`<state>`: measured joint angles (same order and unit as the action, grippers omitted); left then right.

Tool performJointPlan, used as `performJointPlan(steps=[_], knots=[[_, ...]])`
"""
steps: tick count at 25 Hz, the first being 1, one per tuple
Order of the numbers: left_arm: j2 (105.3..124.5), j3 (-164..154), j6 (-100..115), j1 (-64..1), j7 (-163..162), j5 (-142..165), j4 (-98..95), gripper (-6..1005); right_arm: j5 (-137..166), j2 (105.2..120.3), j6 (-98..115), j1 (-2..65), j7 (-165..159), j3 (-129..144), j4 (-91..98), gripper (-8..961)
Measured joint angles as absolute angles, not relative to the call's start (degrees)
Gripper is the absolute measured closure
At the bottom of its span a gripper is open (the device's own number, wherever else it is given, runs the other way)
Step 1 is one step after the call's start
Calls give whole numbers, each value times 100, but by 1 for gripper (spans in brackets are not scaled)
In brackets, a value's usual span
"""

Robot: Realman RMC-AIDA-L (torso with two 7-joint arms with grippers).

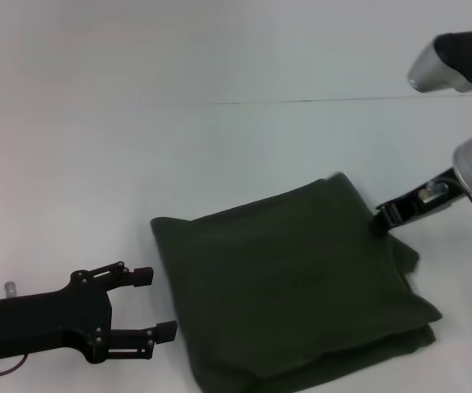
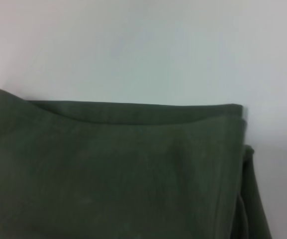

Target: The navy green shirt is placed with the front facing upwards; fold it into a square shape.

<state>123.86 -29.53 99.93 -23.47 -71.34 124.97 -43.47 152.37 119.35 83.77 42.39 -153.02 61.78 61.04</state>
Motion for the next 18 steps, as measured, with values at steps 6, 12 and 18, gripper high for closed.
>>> performJointPlan(steps=[6,12,18], knots=[[12392,-2957,9994,-2360,-7132,12498,-4295,75,15244,11949,8061,4002,-15260,6055,6045,934],[12392,-2962,9994,-2369,-7129,12498,-4294,76,15219,11953,8015,3988,-15207,6036,6036,915],[12392,-2902,10102,-2352,-7131,12487,-4295,77,15043,11929,8300,4008,-15017,5645,6199,847]])
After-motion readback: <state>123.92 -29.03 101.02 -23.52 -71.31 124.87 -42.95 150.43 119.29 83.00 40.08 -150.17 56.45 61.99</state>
